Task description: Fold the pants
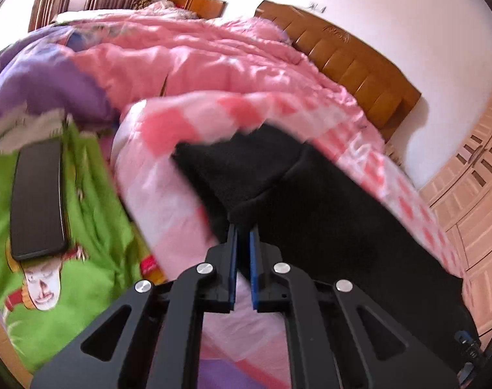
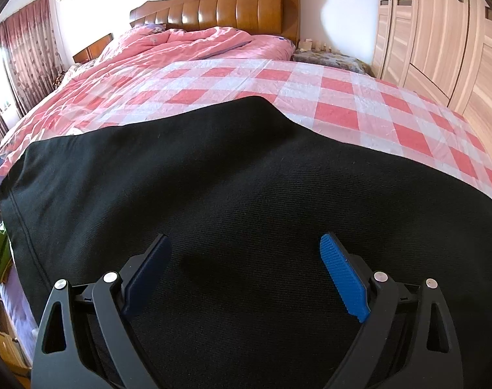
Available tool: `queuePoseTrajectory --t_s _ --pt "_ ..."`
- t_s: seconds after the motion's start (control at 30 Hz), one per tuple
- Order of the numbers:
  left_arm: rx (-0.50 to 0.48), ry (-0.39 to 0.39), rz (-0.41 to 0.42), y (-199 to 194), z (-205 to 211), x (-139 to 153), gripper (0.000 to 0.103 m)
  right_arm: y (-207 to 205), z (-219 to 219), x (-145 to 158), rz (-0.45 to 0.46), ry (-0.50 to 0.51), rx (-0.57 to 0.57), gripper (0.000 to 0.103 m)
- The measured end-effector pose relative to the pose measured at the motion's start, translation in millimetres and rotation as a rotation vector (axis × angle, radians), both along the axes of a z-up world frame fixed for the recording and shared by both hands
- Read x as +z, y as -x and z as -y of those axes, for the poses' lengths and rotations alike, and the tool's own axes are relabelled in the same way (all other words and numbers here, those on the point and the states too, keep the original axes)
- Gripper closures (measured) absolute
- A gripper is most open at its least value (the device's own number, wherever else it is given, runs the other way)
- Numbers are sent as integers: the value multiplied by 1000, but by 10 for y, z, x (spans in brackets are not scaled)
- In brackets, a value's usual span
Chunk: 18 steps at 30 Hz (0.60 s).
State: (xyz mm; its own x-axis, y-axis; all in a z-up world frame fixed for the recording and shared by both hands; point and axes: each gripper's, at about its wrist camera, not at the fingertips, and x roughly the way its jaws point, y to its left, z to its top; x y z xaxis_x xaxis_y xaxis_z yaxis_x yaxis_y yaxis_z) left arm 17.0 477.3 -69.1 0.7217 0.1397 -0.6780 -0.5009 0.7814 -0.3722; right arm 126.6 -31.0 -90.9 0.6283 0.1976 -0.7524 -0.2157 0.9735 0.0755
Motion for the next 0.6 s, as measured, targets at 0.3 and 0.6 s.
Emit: queuePoseTrajectory --t_s 0.3,0.6 --pt "43 -180 -24 21 115 150 41 37 -45 18 9 41 -14 14" --pt "-215 -470 10 -150 1137 536 20 455 -1017 326 71 39 306 12"
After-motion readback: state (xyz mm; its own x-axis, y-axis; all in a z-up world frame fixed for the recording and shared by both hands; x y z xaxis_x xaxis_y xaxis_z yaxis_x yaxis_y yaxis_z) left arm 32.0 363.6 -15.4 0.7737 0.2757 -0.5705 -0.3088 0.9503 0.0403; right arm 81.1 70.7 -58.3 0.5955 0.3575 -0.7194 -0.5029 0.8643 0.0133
